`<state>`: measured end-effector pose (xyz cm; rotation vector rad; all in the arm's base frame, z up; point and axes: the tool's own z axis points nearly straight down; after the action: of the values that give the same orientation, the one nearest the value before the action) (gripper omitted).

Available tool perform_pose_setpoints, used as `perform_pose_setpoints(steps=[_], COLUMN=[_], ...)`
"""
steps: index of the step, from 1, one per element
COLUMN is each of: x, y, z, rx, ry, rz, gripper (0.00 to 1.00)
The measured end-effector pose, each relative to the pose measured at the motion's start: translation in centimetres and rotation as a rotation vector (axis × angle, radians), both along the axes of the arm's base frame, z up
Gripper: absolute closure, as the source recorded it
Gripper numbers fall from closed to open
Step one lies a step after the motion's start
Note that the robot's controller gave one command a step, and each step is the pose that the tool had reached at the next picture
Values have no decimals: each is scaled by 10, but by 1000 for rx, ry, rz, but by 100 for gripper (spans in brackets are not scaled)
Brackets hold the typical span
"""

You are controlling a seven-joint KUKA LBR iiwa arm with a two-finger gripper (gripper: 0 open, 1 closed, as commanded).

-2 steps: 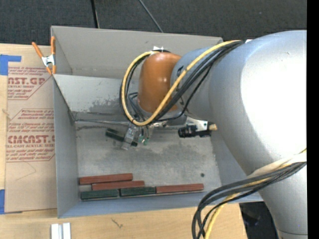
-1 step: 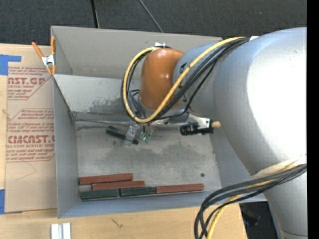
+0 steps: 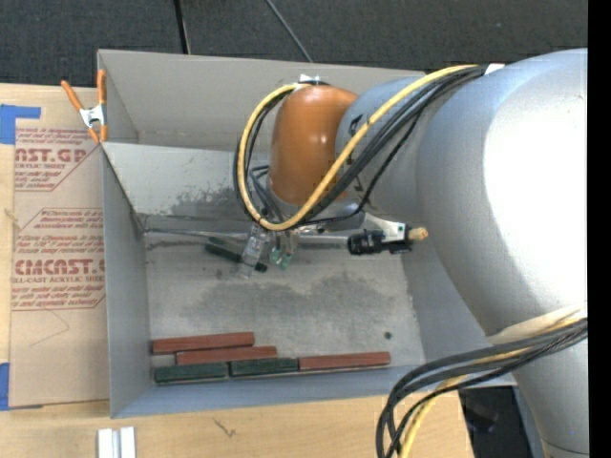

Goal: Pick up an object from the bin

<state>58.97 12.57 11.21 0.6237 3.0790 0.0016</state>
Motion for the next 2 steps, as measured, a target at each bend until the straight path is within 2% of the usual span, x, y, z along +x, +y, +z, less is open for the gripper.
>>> perform_pose_setpoints(steps=[2], x=[0], y=[0], z=[20], rx=[-1], ry=[1], rz=[0], gripper=[100])
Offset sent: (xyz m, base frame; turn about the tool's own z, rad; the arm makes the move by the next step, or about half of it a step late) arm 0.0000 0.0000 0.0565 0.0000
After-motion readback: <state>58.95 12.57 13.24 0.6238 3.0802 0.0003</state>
